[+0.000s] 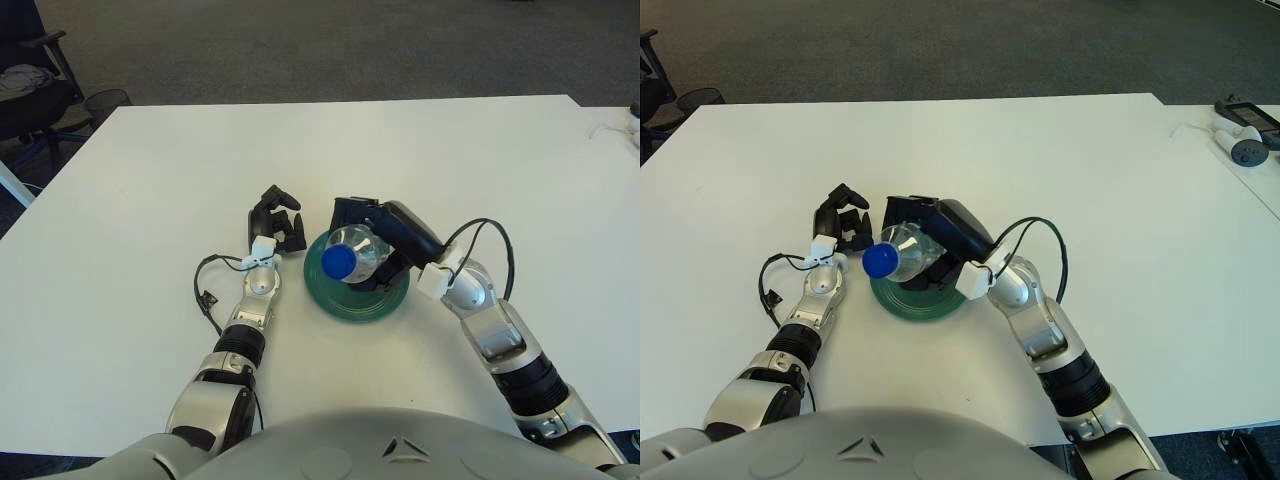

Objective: Put the bottle into the plate.

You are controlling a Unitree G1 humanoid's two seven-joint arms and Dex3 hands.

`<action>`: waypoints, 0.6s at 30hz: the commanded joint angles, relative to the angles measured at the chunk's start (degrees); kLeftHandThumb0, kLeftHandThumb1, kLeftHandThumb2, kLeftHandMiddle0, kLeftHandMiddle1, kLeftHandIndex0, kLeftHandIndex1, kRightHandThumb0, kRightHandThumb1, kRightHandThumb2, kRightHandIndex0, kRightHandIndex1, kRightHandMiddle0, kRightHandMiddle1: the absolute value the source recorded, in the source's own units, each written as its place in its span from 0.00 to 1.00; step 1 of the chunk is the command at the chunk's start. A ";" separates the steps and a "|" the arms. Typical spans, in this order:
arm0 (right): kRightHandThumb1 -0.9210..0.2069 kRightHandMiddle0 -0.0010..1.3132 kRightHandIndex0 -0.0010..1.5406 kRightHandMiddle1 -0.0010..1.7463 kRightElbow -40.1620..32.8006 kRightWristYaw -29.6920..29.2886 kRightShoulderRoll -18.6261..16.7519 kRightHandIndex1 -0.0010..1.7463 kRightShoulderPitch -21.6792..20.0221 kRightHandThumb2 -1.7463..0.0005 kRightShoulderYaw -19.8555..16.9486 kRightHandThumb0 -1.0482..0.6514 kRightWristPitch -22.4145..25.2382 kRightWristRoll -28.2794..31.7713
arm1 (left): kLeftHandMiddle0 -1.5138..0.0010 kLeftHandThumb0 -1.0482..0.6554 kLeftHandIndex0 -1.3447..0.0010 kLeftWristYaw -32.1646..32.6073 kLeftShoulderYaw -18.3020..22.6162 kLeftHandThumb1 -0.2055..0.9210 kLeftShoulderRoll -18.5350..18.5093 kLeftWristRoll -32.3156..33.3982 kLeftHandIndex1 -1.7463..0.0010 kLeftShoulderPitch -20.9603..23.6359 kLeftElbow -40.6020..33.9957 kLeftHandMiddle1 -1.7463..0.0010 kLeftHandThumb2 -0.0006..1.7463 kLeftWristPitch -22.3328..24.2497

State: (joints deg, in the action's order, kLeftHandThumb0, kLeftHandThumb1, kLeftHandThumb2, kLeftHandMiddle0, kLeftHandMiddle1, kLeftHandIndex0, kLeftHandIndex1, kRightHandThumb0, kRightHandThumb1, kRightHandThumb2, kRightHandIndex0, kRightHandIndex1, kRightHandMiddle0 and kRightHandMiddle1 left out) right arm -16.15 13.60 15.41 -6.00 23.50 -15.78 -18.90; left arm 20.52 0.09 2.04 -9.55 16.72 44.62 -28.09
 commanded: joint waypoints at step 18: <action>0.52 0.69 0.77 1.00 6.55 -1.26 -0.05 1.00 -0.64 0.29 1.94 0.56 -4.28 -8.29 | 0.13 0.32 0.48 0.35 0.71 0.37 0.54 0.46 0.00 -3.62 1.69 0.00 0.83 1.66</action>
State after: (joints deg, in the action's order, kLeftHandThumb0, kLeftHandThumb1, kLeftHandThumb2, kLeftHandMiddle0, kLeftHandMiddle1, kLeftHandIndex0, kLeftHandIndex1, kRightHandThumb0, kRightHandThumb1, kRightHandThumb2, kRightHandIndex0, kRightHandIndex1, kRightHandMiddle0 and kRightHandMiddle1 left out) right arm -10.36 13.12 15.79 -5.84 25.71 -19.18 -26.58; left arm 20.52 0.56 2.47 -9.29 16.25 43.96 -28.05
